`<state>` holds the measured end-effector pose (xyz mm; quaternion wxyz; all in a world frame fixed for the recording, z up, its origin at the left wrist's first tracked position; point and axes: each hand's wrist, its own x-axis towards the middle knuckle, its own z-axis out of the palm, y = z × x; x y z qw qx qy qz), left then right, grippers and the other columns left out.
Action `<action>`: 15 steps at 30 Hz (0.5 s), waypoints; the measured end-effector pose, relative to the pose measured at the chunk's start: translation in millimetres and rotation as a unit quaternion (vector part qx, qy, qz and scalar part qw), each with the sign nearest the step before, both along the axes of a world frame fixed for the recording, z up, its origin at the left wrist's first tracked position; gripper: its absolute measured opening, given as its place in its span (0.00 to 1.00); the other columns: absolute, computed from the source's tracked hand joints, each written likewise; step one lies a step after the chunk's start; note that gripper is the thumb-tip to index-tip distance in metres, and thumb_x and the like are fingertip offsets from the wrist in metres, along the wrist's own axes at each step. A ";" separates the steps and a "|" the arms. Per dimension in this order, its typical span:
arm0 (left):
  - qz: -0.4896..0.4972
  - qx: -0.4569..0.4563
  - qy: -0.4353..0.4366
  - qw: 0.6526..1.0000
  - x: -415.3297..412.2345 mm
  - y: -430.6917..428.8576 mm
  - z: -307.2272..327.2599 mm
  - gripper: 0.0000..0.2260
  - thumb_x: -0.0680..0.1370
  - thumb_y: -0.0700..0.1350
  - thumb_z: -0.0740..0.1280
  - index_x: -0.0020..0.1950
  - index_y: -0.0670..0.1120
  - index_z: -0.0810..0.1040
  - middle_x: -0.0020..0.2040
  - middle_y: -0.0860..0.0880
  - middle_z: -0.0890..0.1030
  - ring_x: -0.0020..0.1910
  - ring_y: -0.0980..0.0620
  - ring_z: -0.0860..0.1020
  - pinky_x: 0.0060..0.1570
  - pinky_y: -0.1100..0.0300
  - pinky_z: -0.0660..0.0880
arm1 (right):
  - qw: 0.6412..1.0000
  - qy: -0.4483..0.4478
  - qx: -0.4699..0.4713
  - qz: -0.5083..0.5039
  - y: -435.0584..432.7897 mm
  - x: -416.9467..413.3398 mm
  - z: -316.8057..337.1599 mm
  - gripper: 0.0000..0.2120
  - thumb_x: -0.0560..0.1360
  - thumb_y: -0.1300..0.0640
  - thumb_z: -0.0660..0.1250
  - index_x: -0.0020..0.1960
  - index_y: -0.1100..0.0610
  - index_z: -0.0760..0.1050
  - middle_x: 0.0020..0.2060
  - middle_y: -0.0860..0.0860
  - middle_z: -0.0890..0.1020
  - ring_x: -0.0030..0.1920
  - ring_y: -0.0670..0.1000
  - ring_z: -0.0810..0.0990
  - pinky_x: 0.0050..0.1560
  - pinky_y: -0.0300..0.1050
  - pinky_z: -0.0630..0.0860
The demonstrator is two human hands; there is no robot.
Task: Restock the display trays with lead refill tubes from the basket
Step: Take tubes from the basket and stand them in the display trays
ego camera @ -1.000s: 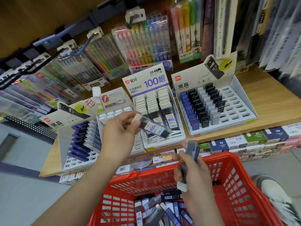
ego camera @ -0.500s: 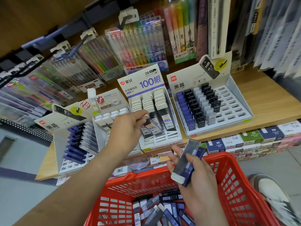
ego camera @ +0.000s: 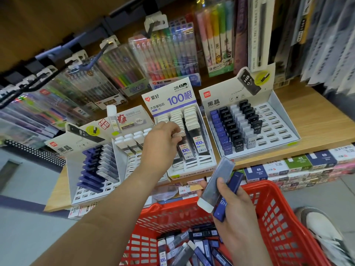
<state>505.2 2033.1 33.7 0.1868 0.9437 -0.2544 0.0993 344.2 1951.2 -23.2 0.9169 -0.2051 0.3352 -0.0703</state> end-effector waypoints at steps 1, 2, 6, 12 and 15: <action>-0.008 0.008 -0.007 1.000 0.5 -0.7 -0.2 0.05 0.75 0.41 0.70 0.51 0.45 0.80 0.46 0.48 0.78 0.46 0.49 0.75 0.47 0.56 0.73 | 1.000 0.006 -0.014 0.006 0.0 0.0 -1.2 0.07 0.78 0.59 0.64 0.53 0.58 0.80 0.43 0.56 0.86 0.42 0.54 0.86 0.39 0.48 0.80; -0.012 0.017 -0.015 1.000 1.3 -0.8 -1.3 0.05 0.75 0.41 0.70 0.51 0.45 0.80 0.46 0.48 0.78 0.46 0.49 0.76 0.46 0.56 0.73 | 1.000 0.011 -0.026 0.012 -0.4 -0.1 -1.7 0.07 0.78 0.59 0.65 0.52 0.58 0.80 0.43 0.55 0.85 0.41 0.53 0.85 0.39 0.47 0.79; 0.012 0.035 -0.033 0.999 -2.4 3.1 -6.7 0.11 0.74 0.42 0.71 0.57 0.47 0.78 0.52 0.49 0.74 0.50 0.49 0.75 0.49 0.57 0.74 | 0.999 0.016 -0.049 0.009 -1.0 1.3 -2.4 0.05 0.75 0.57 0.68 0.47 0.59 0.79 0.37 0.53 0.82 0.36 0.51 0.81 0.37 0.45 0.76; 0.059 -0.151 0.301 0.940 -56.9 11.9 -2.6 0.10 0.77 0.52 0.67 0.54 0.49 0.79 0.40 0.50 0.82 0.36 0.52 0.80 0.43 0.51 0.80 | 0.999 -0.010 -0.051 -0.014 -0.5 1.4 -3.0 0.09 0.72 0.59 0.69 0.38 0.54 0.69 0.26 0.48 0.66 0.25 0.44 0.62 0.22 0.36 0.58; 0.064 -0.186 0.503 0.842 -90.0 18.5 -3.4 0.19 0.78 0.58 0.59 0.50 0.45 0.80 0.42 0.43 0.84 0.33 0.47 0.81 0.33 0.56 0.78 | 0.997 -0.021 -0.071 -0.017 1.6 1.8 -2.5 0.09 0.71 0.60 0.69 0.38 0.55 0.69 0.24 0.47 0.68 0.24 0.44 0.63 0.21 0.35 0.58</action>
